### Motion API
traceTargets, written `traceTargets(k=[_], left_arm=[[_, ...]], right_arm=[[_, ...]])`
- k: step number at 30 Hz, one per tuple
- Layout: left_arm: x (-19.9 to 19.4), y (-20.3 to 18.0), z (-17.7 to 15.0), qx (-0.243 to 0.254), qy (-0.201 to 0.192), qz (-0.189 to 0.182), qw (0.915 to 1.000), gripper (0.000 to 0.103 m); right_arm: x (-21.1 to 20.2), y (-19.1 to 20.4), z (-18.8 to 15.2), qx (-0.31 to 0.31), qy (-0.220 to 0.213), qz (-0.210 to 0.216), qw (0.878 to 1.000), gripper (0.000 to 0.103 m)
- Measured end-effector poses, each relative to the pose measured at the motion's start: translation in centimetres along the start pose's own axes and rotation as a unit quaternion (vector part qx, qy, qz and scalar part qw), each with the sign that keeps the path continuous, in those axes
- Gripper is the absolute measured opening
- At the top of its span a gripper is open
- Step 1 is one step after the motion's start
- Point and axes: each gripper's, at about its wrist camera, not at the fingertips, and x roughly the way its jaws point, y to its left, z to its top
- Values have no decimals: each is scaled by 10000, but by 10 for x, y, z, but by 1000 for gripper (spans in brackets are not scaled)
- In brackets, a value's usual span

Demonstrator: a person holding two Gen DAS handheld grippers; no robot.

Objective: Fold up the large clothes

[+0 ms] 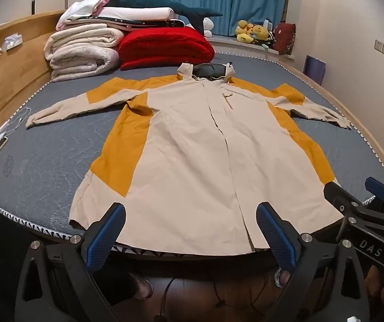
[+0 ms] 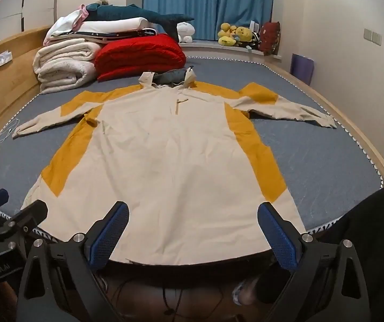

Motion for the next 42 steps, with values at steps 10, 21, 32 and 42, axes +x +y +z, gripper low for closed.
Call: traceTargets(k=[10, 21, 32, 42], left_arm=[[4, 4, -1, -83, 149, 77, 9998, 87], [2, 0, -2, -14, 131, 2, 9999, 84], [3, -1, -1, 49, 142, 58, 9999, 81], [5, -1, -1, 49, 172, 50, 9998, 80]], right_arm=[[9, -3, 0, 18, 282, -78, 9996, 96], [10, 8, -6, -194, 394, 20, 9990, 96], [9, 11, -4, -207, 389, 34, 9990, 96], [9, 10, -4, -230, 408, 195, 9987, 93]])
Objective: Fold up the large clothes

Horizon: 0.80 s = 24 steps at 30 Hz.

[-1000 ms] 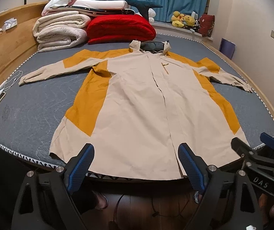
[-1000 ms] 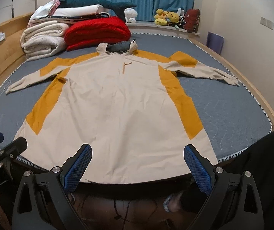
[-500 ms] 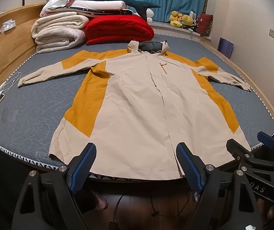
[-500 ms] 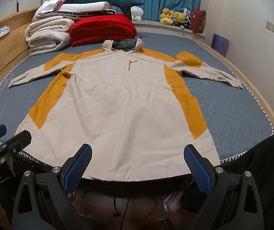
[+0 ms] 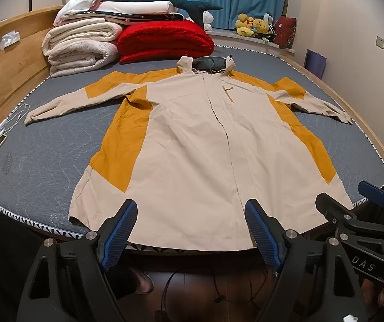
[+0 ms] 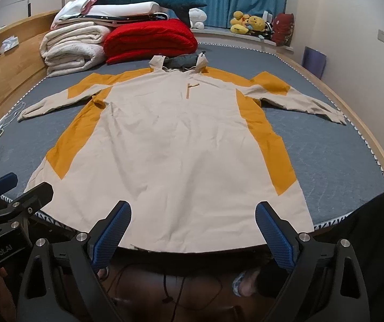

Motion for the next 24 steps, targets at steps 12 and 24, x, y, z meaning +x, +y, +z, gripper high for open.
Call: traceTargets(k=[12, 24], left_arm=[[0, 2, 0, -58, 41, -29, 10000, 80], [-1, 2, 0, -64, 47, -29, 10000, 80]], right_arm=[[0, -3, -1, 85, -17, -8, 10000, 90], [0, -3, -1, 125, -58, -98, 9999, 90]])
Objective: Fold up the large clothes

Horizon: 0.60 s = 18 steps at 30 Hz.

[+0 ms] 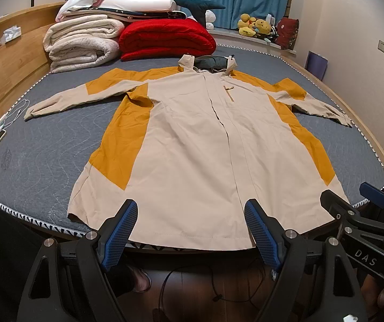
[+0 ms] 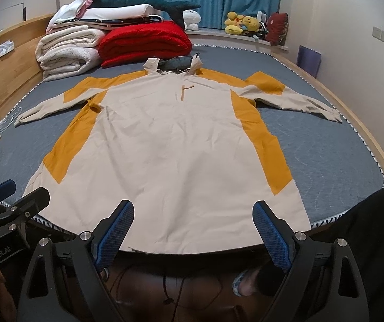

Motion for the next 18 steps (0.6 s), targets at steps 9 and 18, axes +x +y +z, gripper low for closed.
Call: traceTargets(k=[9, 18], left_arm=[[0, 0, 0, -3, -4, 2, 10000, 80], [5, 19, 11, -293, 127, -14, 9995, 71]], right_arm=[[-1, -1, 0, 1, 0, 0, 10000, 89], [1, -20, 10, 312, -58, -83, 9995, 81]])
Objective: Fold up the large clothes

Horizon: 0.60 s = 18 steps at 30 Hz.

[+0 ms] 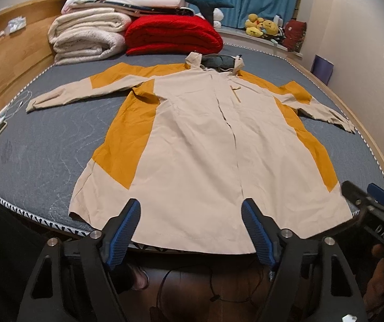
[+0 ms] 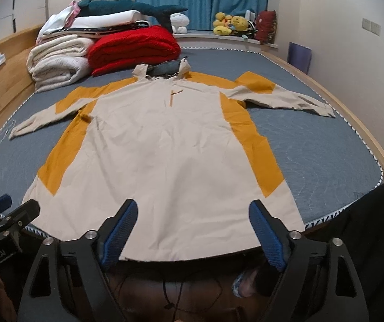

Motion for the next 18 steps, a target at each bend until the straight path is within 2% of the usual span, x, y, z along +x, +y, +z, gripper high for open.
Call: traceTargets(k=[6, 9, 11, 13, 15, 17, 18], left_arm=[[-12, 23, 51, -209, -42, 164, 9996, 54], [-22, 35, 88, -259, -403, 147, 9987, 50], [-15, 42, 107, -180, -578, 182, 9980, 46], [6, 59, 126, -106, -594, 305, 9977, 43], [36, 82, 138, -152, -342, 436, 9983, 43], [77, 109, 140, -256, 366, 385, 9983, 43], [105, 128, 133, -423, 882, 209, 9950, 43]], right_arm=[[-6, -16, 33, 171, -260, 204, 9993, 67], [-11, -17, 59, 167, -546, 324, 9978, 65], [-13, -15, 77, 114, -750, 356, 9965, 65], [-9, -11, 98, 22, -912, 379, 9951, 65], [1, -8, 116, -81, -990, 401, 9942, 65], [18, -8, 133, -169, -977, 445, 9941, 65], [29, -12, 140, -161, -935, 428, 9946, 65]])
